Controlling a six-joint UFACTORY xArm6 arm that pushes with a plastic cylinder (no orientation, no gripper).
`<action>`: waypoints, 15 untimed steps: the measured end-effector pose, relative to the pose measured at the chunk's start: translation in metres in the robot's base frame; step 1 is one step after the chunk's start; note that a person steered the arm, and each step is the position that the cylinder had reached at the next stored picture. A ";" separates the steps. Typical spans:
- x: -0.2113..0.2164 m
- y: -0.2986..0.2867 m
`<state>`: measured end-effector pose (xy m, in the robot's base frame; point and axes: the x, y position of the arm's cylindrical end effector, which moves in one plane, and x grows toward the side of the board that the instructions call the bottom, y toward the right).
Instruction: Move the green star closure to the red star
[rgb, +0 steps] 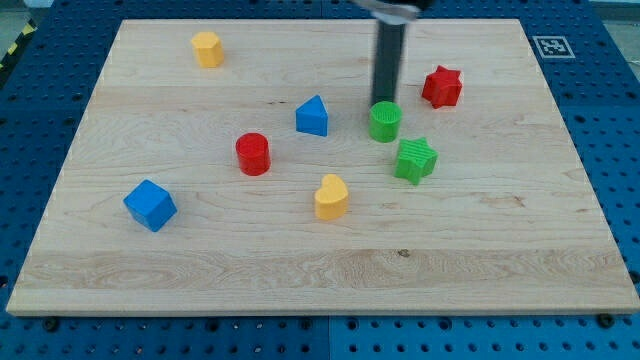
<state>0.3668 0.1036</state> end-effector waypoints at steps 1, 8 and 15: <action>0.000 0.061; 0.130 -0.035; 0.112 -0.051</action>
<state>0.4789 0.0529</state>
